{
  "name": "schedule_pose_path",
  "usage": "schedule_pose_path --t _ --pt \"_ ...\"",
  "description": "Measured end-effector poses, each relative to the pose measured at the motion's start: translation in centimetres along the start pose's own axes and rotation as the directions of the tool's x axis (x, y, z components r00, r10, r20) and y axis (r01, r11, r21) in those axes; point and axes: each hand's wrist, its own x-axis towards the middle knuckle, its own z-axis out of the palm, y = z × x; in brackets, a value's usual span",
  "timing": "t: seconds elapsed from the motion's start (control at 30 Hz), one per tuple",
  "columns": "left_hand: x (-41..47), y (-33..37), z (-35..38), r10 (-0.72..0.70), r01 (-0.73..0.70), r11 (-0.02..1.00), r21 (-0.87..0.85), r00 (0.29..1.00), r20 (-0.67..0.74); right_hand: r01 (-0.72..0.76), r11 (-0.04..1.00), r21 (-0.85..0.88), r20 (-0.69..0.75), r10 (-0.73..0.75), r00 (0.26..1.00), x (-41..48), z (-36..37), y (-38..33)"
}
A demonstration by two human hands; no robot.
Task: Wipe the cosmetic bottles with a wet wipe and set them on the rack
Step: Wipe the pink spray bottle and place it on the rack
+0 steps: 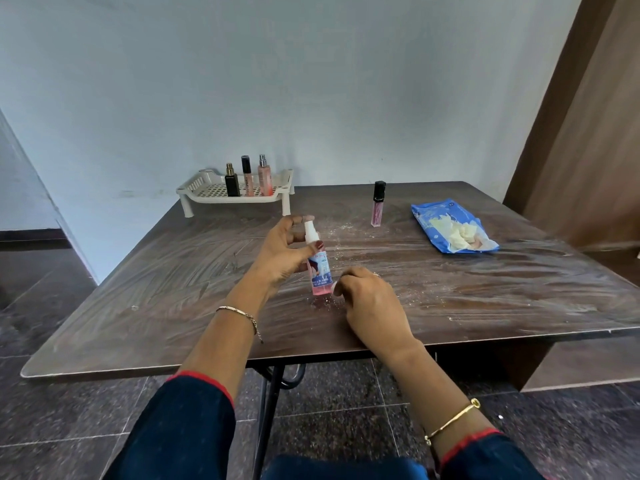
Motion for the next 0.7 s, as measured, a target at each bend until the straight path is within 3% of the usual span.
schedule_pose_path --t 0.13,0.23,0.3,0.4,0.5,0.6,0.7 --pt "-0.4 -0.3 -0.2 -0.031 0.029 0.999 0.031 0.997 0.076 -0.219 0.947 0.236 0.043 0.215 0.976 0.6 -0.2 0.8" --pt "-0.8 -0.6 -0.1 -0.004 0.003 1.0 0.012 0.999 0.043 -0.382 0.73 0.566 0.099 0.4 0.911 0.7 0.1 0.4" --pt "-1.1 -0.7 0.1 0.024 -0.024 0.999 -0.04 1.0 -0.009 -0.355 0.668 0.654 0.041 0.437 0.899 0.8 0.3 0.0" --pt "-1.3 -0.7 0.4 0.04 -0.053 0.99 -0.131 0.994 -0.099 -0.205 0.839 0.505 -0.16 0.324 0.932 0.7 0.0 -1.2" --pt "-1.4 -0.8 0.7 0.033 -0.069 0.975 -0.212 0.985 -0.169 0.012 0.99 0.141 -0.279 0.028 0.96 0.1 -0.3 -2.4" --pt "-1.6 -1.0 1.0 0.01 -0.066 0.958 -0.278 0.981 -0.196 0.179 0.964 -0.196 -0.191 -0.216 0.958 -0.4 0.0 -2.6" --pt "-2.1 -1.3 1.0 -0.016 -0.051 0.95 -0.308 0.977 -0.212 0.15 0.973 -0.174 -0.204 -0.184 0.961 -0.7 -0.2 -2.2"
